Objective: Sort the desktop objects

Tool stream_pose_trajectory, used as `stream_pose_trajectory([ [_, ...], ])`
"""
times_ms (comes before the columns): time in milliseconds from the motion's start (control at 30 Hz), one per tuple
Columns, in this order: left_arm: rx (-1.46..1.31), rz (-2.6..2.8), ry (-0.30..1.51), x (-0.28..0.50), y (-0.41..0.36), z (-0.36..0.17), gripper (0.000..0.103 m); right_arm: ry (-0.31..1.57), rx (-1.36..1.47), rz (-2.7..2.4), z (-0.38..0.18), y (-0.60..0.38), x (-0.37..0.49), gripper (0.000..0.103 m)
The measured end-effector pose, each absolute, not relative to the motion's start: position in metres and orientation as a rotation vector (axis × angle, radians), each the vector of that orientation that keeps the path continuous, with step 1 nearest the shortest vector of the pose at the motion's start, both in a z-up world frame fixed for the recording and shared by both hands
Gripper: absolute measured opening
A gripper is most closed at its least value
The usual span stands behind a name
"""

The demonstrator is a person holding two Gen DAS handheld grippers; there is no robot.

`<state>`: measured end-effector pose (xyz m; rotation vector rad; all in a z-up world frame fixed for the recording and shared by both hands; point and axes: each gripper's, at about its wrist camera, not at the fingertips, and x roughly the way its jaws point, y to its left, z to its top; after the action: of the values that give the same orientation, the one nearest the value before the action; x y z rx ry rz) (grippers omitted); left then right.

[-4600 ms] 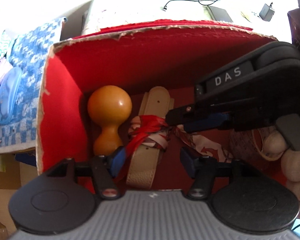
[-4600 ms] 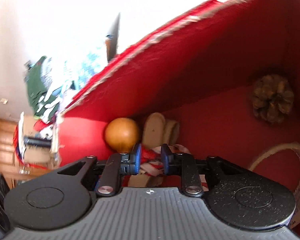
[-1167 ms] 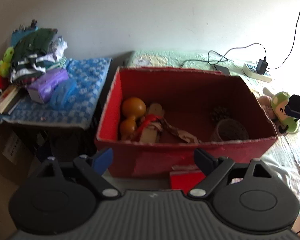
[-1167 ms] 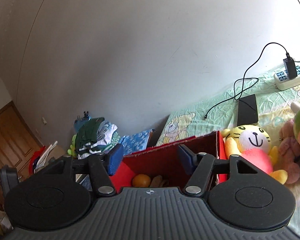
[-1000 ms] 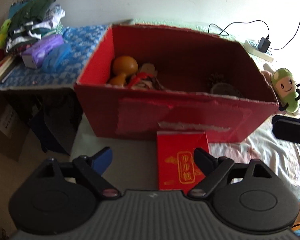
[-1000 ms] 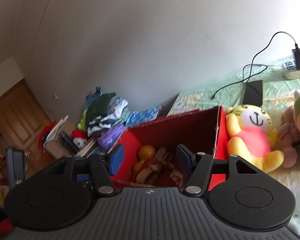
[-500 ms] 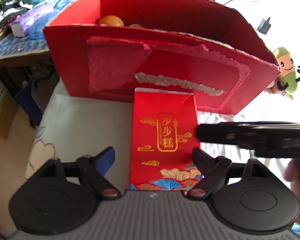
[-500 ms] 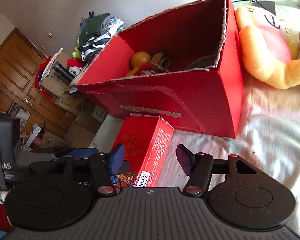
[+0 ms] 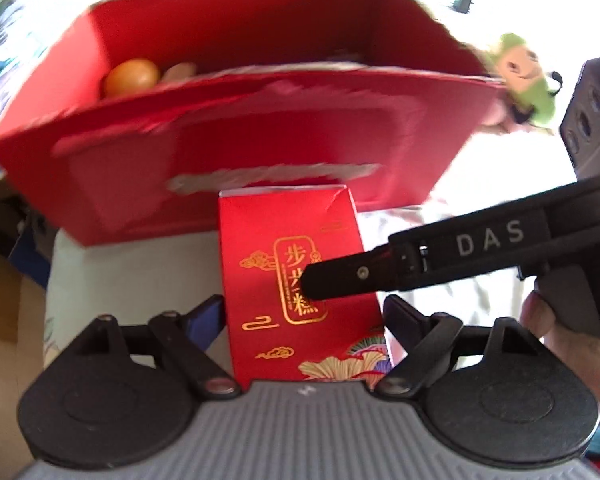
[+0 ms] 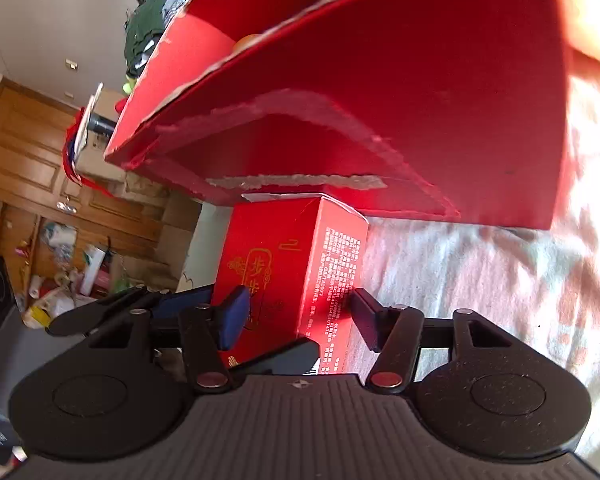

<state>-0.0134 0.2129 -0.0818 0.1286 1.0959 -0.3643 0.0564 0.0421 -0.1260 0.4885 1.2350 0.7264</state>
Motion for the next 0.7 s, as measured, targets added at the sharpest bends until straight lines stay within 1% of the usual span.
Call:
stream_pose_trajectory([
  [200, 0.224, -0.516, 1.071, -0.026, 0.159, -0.077, 0.085, 1.243, 0.598, 0.676, -0.120, -0.007, 0.042, 0.049],
  [533, 0.284, -0.735, 0.986, -0.043, 0.071, -0.063, 0.085, 1.205, 0.744, 0.468, -0.107, -0.127, -0.015, 0.048],
  [700, 0.320, -0.773, 0.873, -0.048, 0.048, -0.033, 0.085, 1.126, 0.808, 0.361, -0.101, -0.177, -0.039, 0.048],
])
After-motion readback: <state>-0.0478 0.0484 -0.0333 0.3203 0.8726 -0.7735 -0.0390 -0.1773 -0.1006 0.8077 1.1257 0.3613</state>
